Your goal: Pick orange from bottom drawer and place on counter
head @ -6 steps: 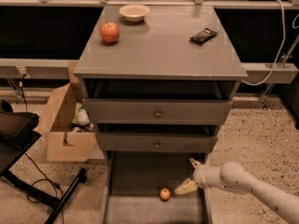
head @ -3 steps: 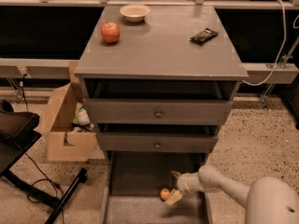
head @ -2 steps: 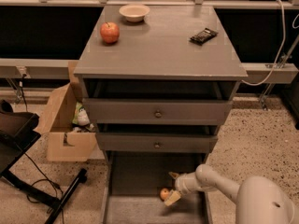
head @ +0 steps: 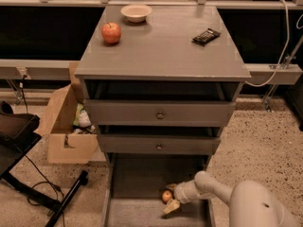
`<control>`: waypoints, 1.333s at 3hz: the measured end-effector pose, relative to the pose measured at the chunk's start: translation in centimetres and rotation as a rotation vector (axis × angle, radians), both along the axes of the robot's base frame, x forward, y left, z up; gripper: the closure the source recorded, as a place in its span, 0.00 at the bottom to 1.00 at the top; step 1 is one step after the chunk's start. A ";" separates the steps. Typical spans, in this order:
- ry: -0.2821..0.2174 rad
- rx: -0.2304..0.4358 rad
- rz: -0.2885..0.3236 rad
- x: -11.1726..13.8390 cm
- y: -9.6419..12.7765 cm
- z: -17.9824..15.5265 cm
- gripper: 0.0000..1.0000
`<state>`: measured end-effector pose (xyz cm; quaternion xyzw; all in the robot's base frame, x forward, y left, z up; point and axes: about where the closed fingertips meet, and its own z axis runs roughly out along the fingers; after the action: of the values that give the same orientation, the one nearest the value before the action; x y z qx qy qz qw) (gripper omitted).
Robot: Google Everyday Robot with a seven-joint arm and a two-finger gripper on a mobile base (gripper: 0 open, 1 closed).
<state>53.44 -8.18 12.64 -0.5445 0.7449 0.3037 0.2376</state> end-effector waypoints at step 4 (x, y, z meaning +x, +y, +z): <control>0.010 0.051 0.004 -1.1 0.8 2.1 1.00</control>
Offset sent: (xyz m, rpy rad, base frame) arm -0.0065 0.0281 0.0485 0.2604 0.0097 -0.0204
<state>52.36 -7.43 14.77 -0.5384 0.7368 0.3259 0.2473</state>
